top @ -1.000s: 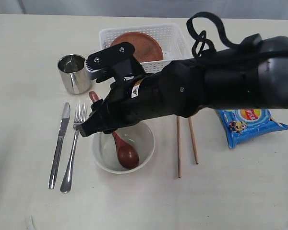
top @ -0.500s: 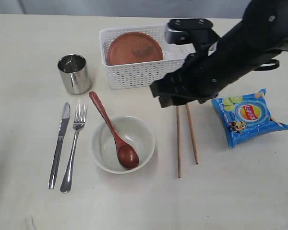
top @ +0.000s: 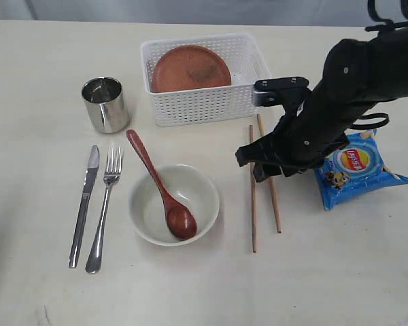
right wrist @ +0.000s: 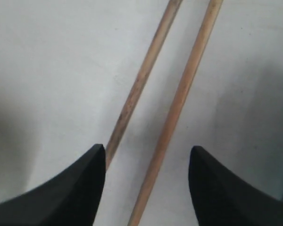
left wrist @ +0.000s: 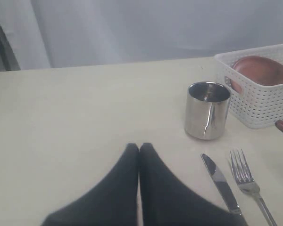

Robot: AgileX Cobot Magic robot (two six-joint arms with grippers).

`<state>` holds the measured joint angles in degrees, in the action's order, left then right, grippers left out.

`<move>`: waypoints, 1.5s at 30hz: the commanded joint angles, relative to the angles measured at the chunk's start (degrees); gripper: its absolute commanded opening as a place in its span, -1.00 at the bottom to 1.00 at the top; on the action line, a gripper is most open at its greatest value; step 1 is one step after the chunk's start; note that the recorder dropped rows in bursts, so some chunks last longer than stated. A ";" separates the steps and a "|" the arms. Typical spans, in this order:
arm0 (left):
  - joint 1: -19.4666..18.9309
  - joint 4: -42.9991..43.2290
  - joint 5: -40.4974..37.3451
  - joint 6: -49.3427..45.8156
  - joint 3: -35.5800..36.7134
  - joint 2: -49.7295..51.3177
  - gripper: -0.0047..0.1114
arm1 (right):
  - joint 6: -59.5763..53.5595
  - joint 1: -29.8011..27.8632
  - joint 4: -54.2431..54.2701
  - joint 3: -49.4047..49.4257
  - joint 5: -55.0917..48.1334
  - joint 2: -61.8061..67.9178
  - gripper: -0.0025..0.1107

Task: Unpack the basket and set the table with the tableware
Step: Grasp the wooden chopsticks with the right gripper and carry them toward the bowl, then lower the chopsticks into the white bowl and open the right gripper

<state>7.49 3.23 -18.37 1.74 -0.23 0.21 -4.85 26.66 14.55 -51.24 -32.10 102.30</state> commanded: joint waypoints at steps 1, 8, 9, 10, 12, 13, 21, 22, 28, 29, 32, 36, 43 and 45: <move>-0.08 -0.14 0.04 0.03 0.23 -0.21 -0.91 | 2.34 -0.40 -4.15 -0.07 1.87 2.83 -0.05; -0.08 -0.14 0.04 0.03 0.23 -0.21 -0.91 | 2.63 -0.40 -5.21 -0.96 2.08 4.95 -0.54; -0.08 -0.14 0.04 0.03 0.23 -0.21 -0.91 | 2.49 -0.40 -5.31 -0.96 2.08 5.09 -0.63; -0.08 -0.14 0.04 0.03 0.23 -0.21 -0.91 | 2.49 -0.40 -5.93 -0.96 2.08 5.18 -0.73; -0.08 -0.14 0.04 0.03 0.23 -0.21 -0.91 | 2.49 -0.40 -7.16 -0.96 2.08 5.44 -0.94; -0.08 -0.14 0.04 0.03 0.23 -0.21 -0.91 | 2.75 -0.40 -7.39 -0.96 2.08 5.44 -0.96; -0.08 -0.14 0.04 0.03 0.23 -0.21 -0.91 | 3.55 -0.40 -7.90 -0.96 -0.88 2.55 -0.96; -0.08 -0.14 0.04 0.03 0.23 -0.21 -0.91 | 3.55 -0.40 -8.18 -0.96 -1.69 1.85 -0.96; -0.08 -0.14 0.04 0.03 0.23 -0.21 -0.91 | 4.05 -0.40 -8.19 -0.96 -5.74 -3.83 -0.96; -0.08 -0.14 0.04 0.03 0.23 -0.21 -0.91 | 4.05 0.05 -8.19 -0.96 -6.74 -6.10 -0.96; -0.08 -0.14 0.04 0.03 0.23 -0.21 -0.91 | 3.94 2.21 -8.19 -0.96 -7.88 -11.08 -0.96; -0.08 -0.14 0.04 0.03 0.23 -0.21 -0.91 | 3.94 9.08 -0.51 -0.73 -8.99 -16.96 -0.96; -0.08 -0.14 0.04 0.03 0.23 -0.21 -0.91 | 4.85 15.11 17.44 0.68 3.26 -11.32 -0.96; -0.08 -0.14 0.04 0.03 0.23 -0.21 -0.91 | 4.38 15.11 20.87 0.68 4.12 -10.03 -0.96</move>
<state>7.49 3.23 -18.37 1.74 -0.23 0.21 0.00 41.72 31.03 -50.82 -30.50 90.96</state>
